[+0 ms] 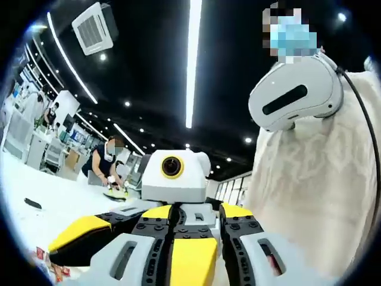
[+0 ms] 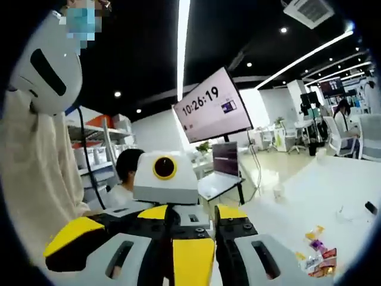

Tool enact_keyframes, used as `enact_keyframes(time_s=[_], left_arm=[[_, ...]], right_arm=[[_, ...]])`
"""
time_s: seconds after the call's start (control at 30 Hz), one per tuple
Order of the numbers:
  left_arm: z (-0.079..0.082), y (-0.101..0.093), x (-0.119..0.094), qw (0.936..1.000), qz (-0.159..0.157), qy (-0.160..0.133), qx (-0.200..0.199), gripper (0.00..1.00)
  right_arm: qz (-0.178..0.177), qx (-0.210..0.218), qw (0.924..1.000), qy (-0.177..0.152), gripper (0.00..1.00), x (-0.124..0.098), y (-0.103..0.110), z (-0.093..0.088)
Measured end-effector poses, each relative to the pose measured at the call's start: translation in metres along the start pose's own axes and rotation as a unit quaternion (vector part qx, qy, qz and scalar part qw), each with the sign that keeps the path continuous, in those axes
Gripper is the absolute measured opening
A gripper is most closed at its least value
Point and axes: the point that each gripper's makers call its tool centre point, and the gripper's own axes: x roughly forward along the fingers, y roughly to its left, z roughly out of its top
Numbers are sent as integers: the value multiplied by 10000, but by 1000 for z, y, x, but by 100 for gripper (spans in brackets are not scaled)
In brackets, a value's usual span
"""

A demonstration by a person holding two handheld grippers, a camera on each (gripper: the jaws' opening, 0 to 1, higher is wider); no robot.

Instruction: Place the target food into the container with the food tongs after gripping and lifting it, then release it inside without dropping or visibly crushing the food.

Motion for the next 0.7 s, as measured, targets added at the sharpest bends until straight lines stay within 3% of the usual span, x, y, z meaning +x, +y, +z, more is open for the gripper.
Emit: enact_keyframes(time_s=[0.1, 0.2, 0.33, 0.43, 0.53, 0.63, 0.7], left_arm=[[-1, -1, -6, 9997, 11, -237, -62, 29], [1, -2, -10, 9989, 87, -465, 15, 28], [-1, -1, -13, 9982, 80, -598, 7, 28], [1, -2, -12, 9980, 60, -631, 12, 28], [4, -2, -11, 9980, 40, -629, -35, 27], [6, 5, -14, 9978, 234, -626, 45, 29], [8, 22, -25, 9953, 685, -688, 55, 31]], right_arm=[[-12, 150, 9998, 130, 29, 4, -1, -7], [30, 471, 9989, 36, 28, 5, 0, -7], [15, 286, 9991, 298, 27, 8, -1, -12], [11, 327, 9990, 299, 27, 6, -2, -12], [115, 941, 9955, 66, 29, 4, -2, -5], [13, 1169, 9931, -92, 26, -1, -11, -1], [-95, 1048, 9944, -136, 24, -7, -18, 0]])
